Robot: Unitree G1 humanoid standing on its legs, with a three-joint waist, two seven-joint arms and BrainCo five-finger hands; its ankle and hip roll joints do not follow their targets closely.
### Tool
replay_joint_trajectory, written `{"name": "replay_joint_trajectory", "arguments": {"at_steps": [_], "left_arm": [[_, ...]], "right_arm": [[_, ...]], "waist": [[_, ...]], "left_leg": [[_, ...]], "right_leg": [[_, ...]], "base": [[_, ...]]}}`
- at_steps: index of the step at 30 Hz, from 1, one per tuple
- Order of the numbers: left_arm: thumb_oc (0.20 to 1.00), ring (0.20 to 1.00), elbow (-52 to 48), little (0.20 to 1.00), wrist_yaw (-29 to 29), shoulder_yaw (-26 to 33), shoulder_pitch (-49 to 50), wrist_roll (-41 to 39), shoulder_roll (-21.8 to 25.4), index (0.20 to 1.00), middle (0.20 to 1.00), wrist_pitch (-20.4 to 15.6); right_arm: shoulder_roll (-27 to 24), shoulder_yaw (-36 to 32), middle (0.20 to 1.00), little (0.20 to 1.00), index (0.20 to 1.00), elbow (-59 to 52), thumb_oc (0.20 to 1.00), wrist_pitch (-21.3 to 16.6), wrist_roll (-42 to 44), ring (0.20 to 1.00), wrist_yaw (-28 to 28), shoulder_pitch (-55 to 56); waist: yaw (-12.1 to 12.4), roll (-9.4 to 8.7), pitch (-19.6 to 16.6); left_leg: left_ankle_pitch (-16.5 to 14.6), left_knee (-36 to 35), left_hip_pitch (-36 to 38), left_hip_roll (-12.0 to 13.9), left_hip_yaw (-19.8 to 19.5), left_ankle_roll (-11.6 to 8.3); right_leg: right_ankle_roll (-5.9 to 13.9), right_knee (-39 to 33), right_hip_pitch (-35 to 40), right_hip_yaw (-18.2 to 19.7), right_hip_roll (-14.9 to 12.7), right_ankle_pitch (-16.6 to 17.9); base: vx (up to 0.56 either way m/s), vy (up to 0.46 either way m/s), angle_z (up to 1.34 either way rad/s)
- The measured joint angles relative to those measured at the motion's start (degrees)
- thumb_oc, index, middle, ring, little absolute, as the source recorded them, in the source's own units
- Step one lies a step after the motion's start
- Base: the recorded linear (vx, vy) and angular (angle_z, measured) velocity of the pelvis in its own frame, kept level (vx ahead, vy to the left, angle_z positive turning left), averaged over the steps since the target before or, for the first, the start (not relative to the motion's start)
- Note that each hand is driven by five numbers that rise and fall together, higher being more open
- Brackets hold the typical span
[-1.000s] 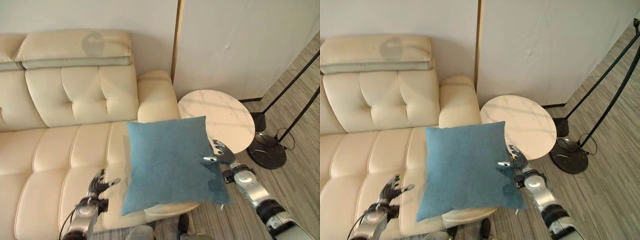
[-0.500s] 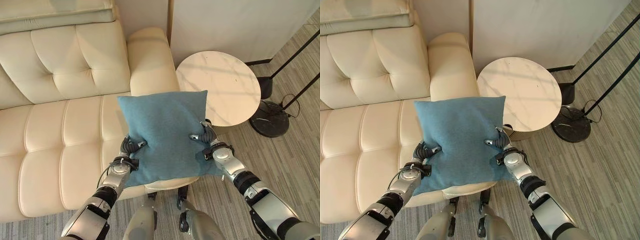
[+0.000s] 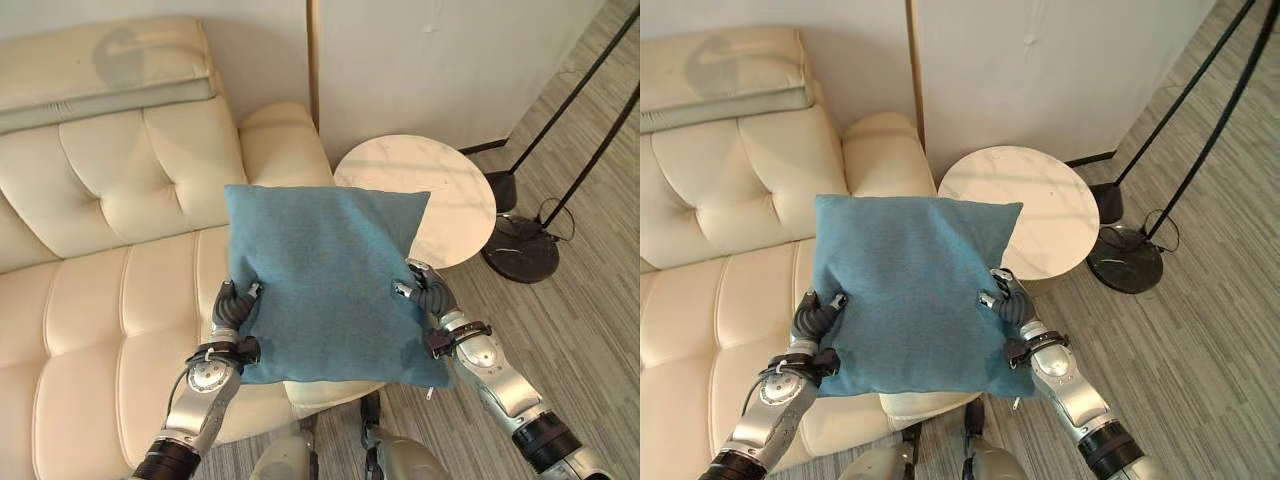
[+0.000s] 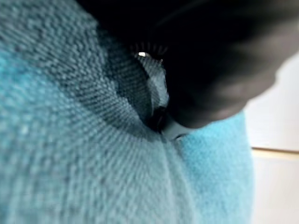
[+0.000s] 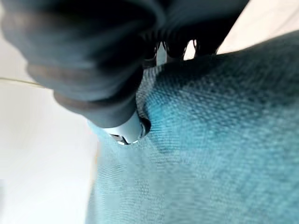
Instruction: Pick up all the scattered cushions and arrange them neatly on the sofa.
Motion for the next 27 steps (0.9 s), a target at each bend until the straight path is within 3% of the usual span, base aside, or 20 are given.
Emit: {"name": "replay_joint_trajectory", "arguments": {"at_steps": [1, 2, 4, 6, 9, 10, 11, 12, 13, 14, 15, 17, 18, 19, 20, 23, 24, 25, 26, 27], "left_arm": [[0.200, 0.200, -0.01, 0.200, -0.04, 0.37, -0.14, 0.16, 0.19, 0.200, 0.200, 0.05], [0.200, 0.200, -0.03, 0.200, -0.11, 0.33, -0.75, 0.72, -0.05, 0.200, 0.200, 0.13], [0.200, 0.200, -1.10, 0.200, -0.18, 0.20, -1.29, 2.21, -0.33, 0.200, 0.200, 0.12], [0.200, 0.200, -1.56, 0.200, -0.52, 0.24, -1.51, 2.19, 0.42, 0.200, 0.200, 0.16], [0.200, 0.200, -2.50, 0.200, -0.56, 0.37, -1.01, 2.20, 1.46, 0.200, 0.200, 0.07], [0.200, 0.200, -2.46, 0.200, -0.62, 0.33, -0.89, 2.21, 0.91, 0.200, 0.200, 0.05], [0.200, 0.200, -2.76, 0.200, -0.70, 0.03, -0.22, 2.29, -0.48, 0.200, 0.200, 0.04], [0.200, 0.200, -3.01, 0.200, -0.67, 0.05, 1.35, 2.32, -1.31, 0.200, 0.200, -0.29], [0.200, 0.200, -3.43, 0.200, -0.69, -0.10, 2.67, 2.31, -1.10, 0.200, 0.200, -0.94], [0.200, 0.200, -3.38, 0.200, -0.69, -0.14, 2.84, 2.20, -0.55, 0.200, 0.200, -1.01], [0.200, 0.200, -0.89, 0.200, -0.69, -1.50, 2.88, 2.07, -0.78, 0.200, 0.200, -0.80], [0.200, 0.200, 1.02, 0.200, -1.08, -2.76, 2.93, 2.06, -0.83, 0.200, 0.200, -0.70], [0.200, 0.200, 1.07, 0.200, -2.27, -3.14, 2.35, 2.02, -1.07, 0.200, 0.200, -0.68], [0.200, 0.200, 1.02, 0.200, -3.04, -3.27, 2.29, 1.98, -1.23, 0.200, 0.200, -0.71], [0.200, 0.200, 1.21, 0.200, -3.29, -3.66, 1.81, 1.93, -1.56, 0.200, 0.200, -0.70], [0.200, 0.200, 1.37, 0.200, -3.56, -5.93, -1.86, 1.90, -2.67, 0.200, 0.200, -0.70], [0.200, 0.200, 1.19, 0.200, -3.64, -6.66, -3.71, 1.90, -3.63, 0.200, 0.200, -0.73], [0.200, 0.200, 1.17, 0.200, -3.64, -6.80, -3.68, 1.86, -3.78, 0.200, 0.200, -0.78], [0.200, 0.200, 1.18, 0.200, -3.64, -6.82, -3.67, 1.86, -3.77, 0.200, 0.200, -0.78], [0.200, 0.200, 1.25, 0.200, -3.66, -7.18, -3.73, 1.83, -3.17, 0.200, 0.200, -0.74]], "right_arm": [[0.29, -0.20, 0.200, 0.200, 0.200, -0.37, 0.200, -0.50, 0.02, 0.200, 0.23, -0.11], [0.19, -0.62, 0.200, 0.200, 0.200, -0.38, 0.200, -0.93, 0.02, 0.200, 0.27, -0.11], [-0.11, -1.26, 0.200, 0.200, 0.200, -0.39, 0.200, -1.01, 0.00, 0.200, 0.29, 0.17], [0.00, -2.10, 0.200, 0.200, 0.200, -0.58, 0.200, -1.26, -0.58, 0.200, 0.85, -0.12], [0.52, -2.26, 0.200, 0.200, 0.200, -0.68, 0.200, -1.44, -1.52, 0.200, 0.90, -1.09], [0.12, -2.45, 0.200, 0.200, 0.200, -0.57, 0.200, -1.51, -1.56, 0.200, 0.88, -0.94], [-0.66, -2.47, 0.200, 0.200, 0.200, -0.54, 0.200, -1.55, -1.56, 0.200, 0.73, -0.03], [-1.39, -2.28, 0.200, 0.200, 0.200, -0.16, 0.200, -1.57, -1.58, 0.200, 0.73, 0.08], [-1.31, -1.84, 0.200, 0.200, 0.200, -0.14, 0.200, -2.00, -1.63, 0.200, 0.74, 0.12], [-1.23, -2.24, 0.200, 0.200, 0.200, -0.06, 0.200, -2.73, -1.63, 0.200, 0.72, 0.19], [-1.43, -1.72, 0.200, 0.200, 0.200, 1.58, 0.200, -2.61, -1.66, 0.200, 0.43, -0.01], [-3.02, -0.43, 0.200, 0.200, 0.200, 1.99, 0.200, -2.22, -1.63, 0.200, 0.09, 0.52], [-4.18, -1.08, 0.200, 0.200, 0.200, 0.38, 0.200, -2.22, -1.58, 0.200, 0.11, 2.69], [-4.70, -1.39, 0.200, 0.200, 0.200, -0.64, 0.200, -2.29, -1.57, 0.200, 0.11, 3.98], [-5.16, -1.91, 0.200, 0.200, 0.200, -0.81, 0.200, -2.29, -1.58, 0.200, 0.28, 4.36], [-5.26, -4.92, 0.200, 0.200, 0.200, -0.98, 0.200, -2.31, -1.52, 0.200, -0.07, 5.93], [-5.61, -7.09, 0.200, 0.200, 0.200, -1.01, 0.200, -2.44, -1.50, 0.200, -0.12, 6.02], [-5.91, -7.38, 0.200, 0.200, 0.200, -1.00, 0.200, -2.49, -1.51, 0.200, -0.11, 5.72], [-5.89, -7.40, 0.200, 0.200, 0.200, -1.00, 0.200, -2.49, -1.50, 0.200, -0.12, 5.72], [-4.68, -7.27, 0.200, 0.200, 0.200, -0.99, 0.200, -2.47, -1.51, 0.200, -0.22, 6.45]], "waist": [[-0.34, 0.42, 0.04], [-1.00, 1.18, -0.01], [-1.31, 1.54, -0.06], [0.15, 1.44, -0.64], [3.14, 1.88, -0.88], [3.06, 3.43, -0.95], [3.12, 5.39, -1.69], [4.33, 6.79, -2.29], [4.89, 7.25, -2.97], [4.69, 7.43, -2.81], [4.90, 5.23, -2.64], [1.90, 3.20, -2.16], [0.18, 1.74, -2.03], [-1.06, 1.02, -2.30], [-2.23, 0.66, -2.06], [-4.63, 1.22, -2.18], [-5.23, 2.82, -2.62], [-4.80, 4.69, -3.13], [-4.77, 4.84, -3.17], [-5.08, 4.68, -3.08]], "left_leg": [[0.88, 0.40, -0.52, 0.45, 0.35, 1.28], [1.09, 1.40, -1.61, 1.07, -0.29, 1.79], [0.55, 3.60, -3.12, 1.64, -2.11, 2.39], [1.10, 5.08, -4.97, 1.70, -3.85, 2.30], [4.00, 5.49, -7.18, 1.06, -6.33, -0.22], [4.81, 6.28, -8.63, 1.93, -7.83, -1.31], [6.29, 5.83, -9.99, 3.29, -10.31, -3.06], [6.69, 5.35, -10.97, 4.80, -11.43, -3.95], [7.51, 4.91, -13.04, 6.00, -12.75, -7.23], [7.86, 4.95, -15.30, 6.90, -13.53, -9.84], [1.10, 6.94, -16.96, 4.92, -9.66, -8.29], [-2.66, 13.15, -15.66, 2.08, -2.56, -5.97], [-6.75, 17.21, -10.88, 2.36, -0.60, -6.17], [-8.24, 17.72, -7.80, 2.64, -0.50, -6.25], [-10.39, 17.68, -4.14, 4.16, 0.53, -7.84], [-10.76, 12.22, 2.27, 9.47, 5.83, -8.02], [-8.15, 7.27, 3.08, 10.19, 6.55, -5.89], [-7.12, 5.91, 3.17, 10.22, 6.86, -5.50], [-7.29, 5.72, 3.22, 10.27, 7.06, -5.58], [-6.07, 4.06, 2.82, 8.88, 6.51, -5.48]], "right_leg": [[1.67, 2.63, -1.29, 0.30, 0.02, -1.22], [4.61, 9.42, -3.98, 0.85, 0.07, -5.40], [5.29, 26.53, -6.38, 1.46, -0.17, -14.24], [5.85, 32.01, -3.40, 2.98, -0.37, -19.16], [5.00, 22.56, 3.60, 3.82, -0.23, -24.79], [0.36, 18.19, 5.93, 3.12, 1.73, -24.68], [-1.98, 14.81, 6.44, 2.51, 4.19, -22.54], [-2.58, 15.05, 5.20, 1.61, 6.61, -21.09], [-4.01, 17.79, 2.04, 1.94, 9.26, -21.25], [-7.39, 18.82, 0.08, 2.18, 10.23, -20.56], [-9.36, 20.39, -3.05, -0.69, 7.36, -18.44], [-9.17, 16.63, -2.30, -3.49, 3.56, -15.35], [-9.05, 13.01, -1.32, -6.06, 1.20, -12.65], [-8.55, 11.65, -0.96, -7.74, -0.28, -11.86], [-8.16, 11.05, -0.29, -8.69, -0.77, -11.25], [-7.34, 9.58, 0.59, -14.57, -1.95, -9.94], [-5.46, 8.44, -0.54, -16.10, -1.73, -8.94], [-4.50, 8.39, -1.49, -16.18, -0.98, -8.23], [-4.43, 8.38, -1.54, -16.31, -0.98, -8.17], [-2.81, 8.17, -1.78, -17.21, -2.65, -7.32]], "base": [[-0.25, -0.022, -0.06], [-0.11, -0.027, 0.27], [-0.12, -0.088, 0.48], [-0.11, -0.107, 0.42], [-0.24, -0.182, 0.37], [-0.34, -0.166, 0.75], [-0.36, -0.121, 0.78], [-0.37, -0.120, 0.62], [-0.27, -0.004, 0.57], [-0.32, 0.028, 0.82], [-0.41, 0.047, 1.13], [-0.31, 0.064, 1.16], [-0.18, 0.090, 1.14], [-0.11, 0.111, 1.00], [-0.10, 0.097, 1.00], [-0.05, 0.111, 1.05], [0.01, 0.180, 0.79], [0.03, 0.281, 0.46], [0.01, 0.161, 0.22], [0.06, 0.177, 0.45]]}}
